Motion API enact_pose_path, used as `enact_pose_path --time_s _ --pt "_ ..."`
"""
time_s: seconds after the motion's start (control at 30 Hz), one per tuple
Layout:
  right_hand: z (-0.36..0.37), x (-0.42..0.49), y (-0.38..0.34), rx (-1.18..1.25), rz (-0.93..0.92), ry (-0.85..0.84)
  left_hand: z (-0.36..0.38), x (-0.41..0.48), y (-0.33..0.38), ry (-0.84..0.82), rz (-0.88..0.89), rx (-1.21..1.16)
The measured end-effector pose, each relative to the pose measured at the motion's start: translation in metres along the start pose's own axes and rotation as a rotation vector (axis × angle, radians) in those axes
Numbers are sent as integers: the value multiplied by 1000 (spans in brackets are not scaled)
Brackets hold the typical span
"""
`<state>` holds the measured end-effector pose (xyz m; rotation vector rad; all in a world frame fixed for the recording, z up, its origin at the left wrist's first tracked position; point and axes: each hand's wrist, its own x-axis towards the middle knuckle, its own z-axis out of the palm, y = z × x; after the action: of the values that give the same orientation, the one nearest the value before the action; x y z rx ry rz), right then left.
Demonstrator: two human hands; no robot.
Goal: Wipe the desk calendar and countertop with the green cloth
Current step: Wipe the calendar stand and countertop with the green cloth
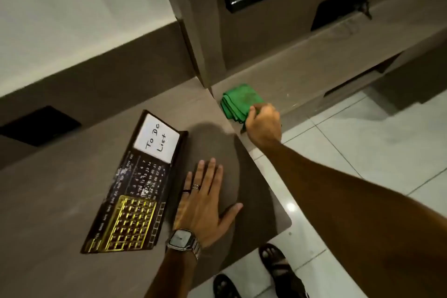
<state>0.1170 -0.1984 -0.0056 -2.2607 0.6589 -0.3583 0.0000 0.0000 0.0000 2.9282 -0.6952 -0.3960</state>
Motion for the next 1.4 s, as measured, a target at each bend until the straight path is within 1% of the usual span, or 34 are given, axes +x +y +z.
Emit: enact_pose_path --time_s 0.03,0.1,0.17,0.3,0.33,0.4,0.47,0.57,0.7,0.8,0.87,0.97,1.03,1.1,1.17,1.23,1.3,1.4 --pt "6 12 4 -50 -6 -9 5 3 -3 -18 -10 -16" --pt "17 36 13 -150 -13 -38 14 4 -7 11 -23 -4" --pt "26 57 18 -177 29 -113 24 5 -11 42 -15 14" --pt "48 82 24 -202 177 -261 26 7 -13 33 3 26" --pt "49 87 24 -160 226 -295 25 8 -12 34 8 25" --pt "52 91 24 3 348 -375 25 7 -12 28 17 19" --pt "51 87 24 131 401 -405 25 6 -13 32 10 24" --pt "42 71 21 247 349 -364 24 5 -12 36 4 8" --pt "5 37 -1 428 174 -288 18 3 -11 0 -6 2" --pt "-30 3 -30 684 103 -287 -4 -4 -11 -24 21 27" --pt "-48 -21 -49 811 86 -326 -29 -13 -11 38 41 62" --pt "-64 -63 -68 816 70 -321 -77 -37 -19 230 3 59" --pt "-63 -92 -74 779 40 -336 -98 -59 -36 307 -51 35" --pt "-55 -125 -78 676 -46 -339 -110 -82 -60 296 -155 4" --pt "-39 -152 -79 567 -202 -315 -112 -99 -82 218 -256 8" --pt "-20 -171 -77 508 -356 -317 -108 -109 -97 156 -313 -28" --pt "-2 -181 -77 424 -601 -330 -101 -114 -103 106 -319 -100" --pt "21 -187 -84 208 -1068 -350 -94 -117 -104 93 -301 -291"
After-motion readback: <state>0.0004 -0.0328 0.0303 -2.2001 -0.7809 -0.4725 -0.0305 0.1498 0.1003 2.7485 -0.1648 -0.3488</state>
